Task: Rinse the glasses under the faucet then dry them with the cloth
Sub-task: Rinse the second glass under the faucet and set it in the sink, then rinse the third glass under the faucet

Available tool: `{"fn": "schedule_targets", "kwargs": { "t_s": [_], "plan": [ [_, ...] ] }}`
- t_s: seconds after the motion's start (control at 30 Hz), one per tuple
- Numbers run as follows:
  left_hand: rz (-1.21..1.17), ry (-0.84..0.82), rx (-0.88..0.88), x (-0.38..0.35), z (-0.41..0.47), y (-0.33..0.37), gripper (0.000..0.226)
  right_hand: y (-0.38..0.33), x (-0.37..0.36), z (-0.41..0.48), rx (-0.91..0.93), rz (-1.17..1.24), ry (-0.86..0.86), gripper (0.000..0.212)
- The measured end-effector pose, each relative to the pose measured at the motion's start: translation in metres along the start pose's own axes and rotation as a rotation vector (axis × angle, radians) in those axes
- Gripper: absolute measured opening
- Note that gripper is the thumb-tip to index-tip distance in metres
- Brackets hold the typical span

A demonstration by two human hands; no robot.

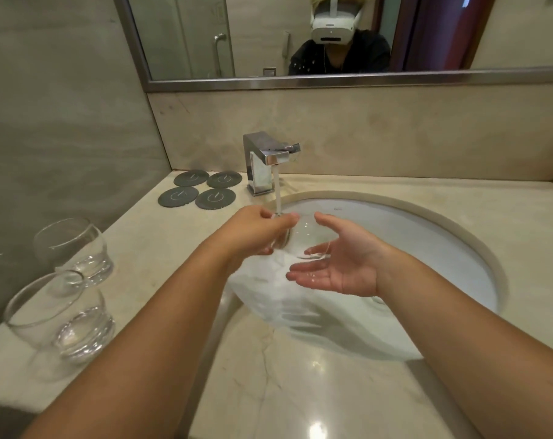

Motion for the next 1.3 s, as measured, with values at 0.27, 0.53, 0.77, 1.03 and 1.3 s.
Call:
{"fn": "schedule_targets", "kwargs": {
  "t_s": [0.27, 0.53, 0.77, 1.03, 1.3],
  "plan": [
    [0.086, -0.099, -0.092, -0.026, -0.029, -0.019, 0.081, -0.043, 0.024, -0.052, 0.523, -0.617, 0.238, 0.068],
    [0.456, 0.008, -0.302, -0.038, -0.054, -0.001, 0.045, -0.044, 0.048, -0.043, 0.530, -1.605, 0.458, 0.083],
    [0.899, -0.035, -0.333, -0.059, -0.060, -0.013, 0.050, -0.032, 0.054, -0.032, 0.486, -1.944, 0.499, 0.083],
    [0.917, -0.044, -0.336, -0.065, -0.064, -0.017, 0.051, -0.028, 0.062, -0.028, 0.450, -1.966, 0.530, 0.084],
    [0.922, 0.013, -0.363, -0.049, -0.076, -0.009, 0.050, -0.030, 0.050, -0.042, 0.467, -1.950, 0.534, 0.082]
  ]
}}
Point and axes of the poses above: each hand's wrist, its own z-axis towards the middle knuckle, its own x-axis out of the back of the hand, y = z × x, the point moved 10 cm from there along z, towards the middle knuckle, and after that the axes turned 1 degree about y, right-handed, at the moved point
